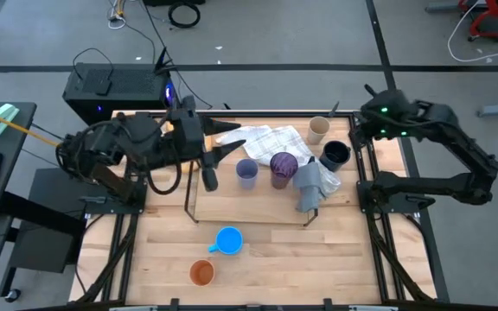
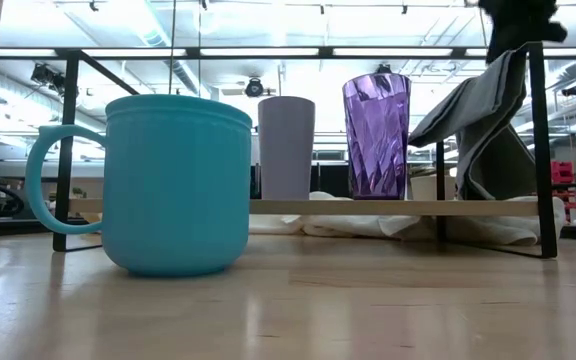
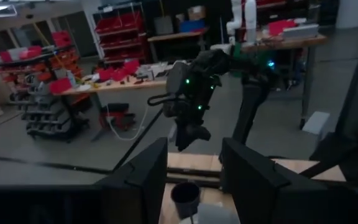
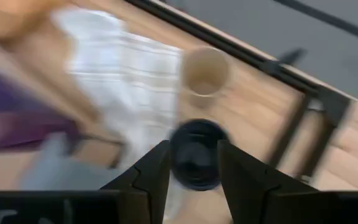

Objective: Stack small to large cups/mugs on shelf
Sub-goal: Put the black mug on the shelf

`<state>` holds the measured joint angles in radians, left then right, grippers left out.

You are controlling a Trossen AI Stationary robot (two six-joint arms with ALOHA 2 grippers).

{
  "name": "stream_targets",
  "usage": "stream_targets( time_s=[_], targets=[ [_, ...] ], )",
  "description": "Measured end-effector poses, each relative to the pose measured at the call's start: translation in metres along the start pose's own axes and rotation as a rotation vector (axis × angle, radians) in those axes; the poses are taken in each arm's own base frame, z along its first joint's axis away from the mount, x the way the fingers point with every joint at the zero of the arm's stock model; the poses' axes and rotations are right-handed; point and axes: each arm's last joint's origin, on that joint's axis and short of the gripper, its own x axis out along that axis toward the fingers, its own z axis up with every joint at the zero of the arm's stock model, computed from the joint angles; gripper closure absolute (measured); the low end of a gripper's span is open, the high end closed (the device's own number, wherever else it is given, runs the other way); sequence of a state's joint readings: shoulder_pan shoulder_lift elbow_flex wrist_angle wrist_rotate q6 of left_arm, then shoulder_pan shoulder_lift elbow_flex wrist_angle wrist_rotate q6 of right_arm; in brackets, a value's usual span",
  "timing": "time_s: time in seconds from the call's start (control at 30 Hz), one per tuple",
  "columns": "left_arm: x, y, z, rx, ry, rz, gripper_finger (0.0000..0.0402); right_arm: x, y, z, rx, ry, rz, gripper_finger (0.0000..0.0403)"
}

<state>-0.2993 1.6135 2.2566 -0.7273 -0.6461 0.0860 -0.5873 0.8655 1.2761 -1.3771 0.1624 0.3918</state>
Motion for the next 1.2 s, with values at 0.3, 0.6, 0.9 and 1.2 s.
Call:
stream_targets(
  time_s=[0.3,0.6,0.9,1.2],
  targets=[
    [0.001,-0.001,-0.005,0.009,0.041,0.009,0.0242,0.067,0.011,0.007,-0.137,0.239,-0.166,0.0263],
    [-0.008,0.004,-0.009,0.017,0.094,0.031,0.0248,0.091,-0.015,0.022,-0.123,0.380,-0.125,0.0263],
    [-0.015,0.009,-0.006,0.019,0.087,0.053,0.0252,0.106,-0.040,0.029,-0.095,0.474,-0.080,0.0263],
    [-0.016,0.010,-0.006,0.021,0.086,0.059,0.0250,0.137,-0.043,0.034,-0.081,0.487,-0.040,0.0263]
  ],
)
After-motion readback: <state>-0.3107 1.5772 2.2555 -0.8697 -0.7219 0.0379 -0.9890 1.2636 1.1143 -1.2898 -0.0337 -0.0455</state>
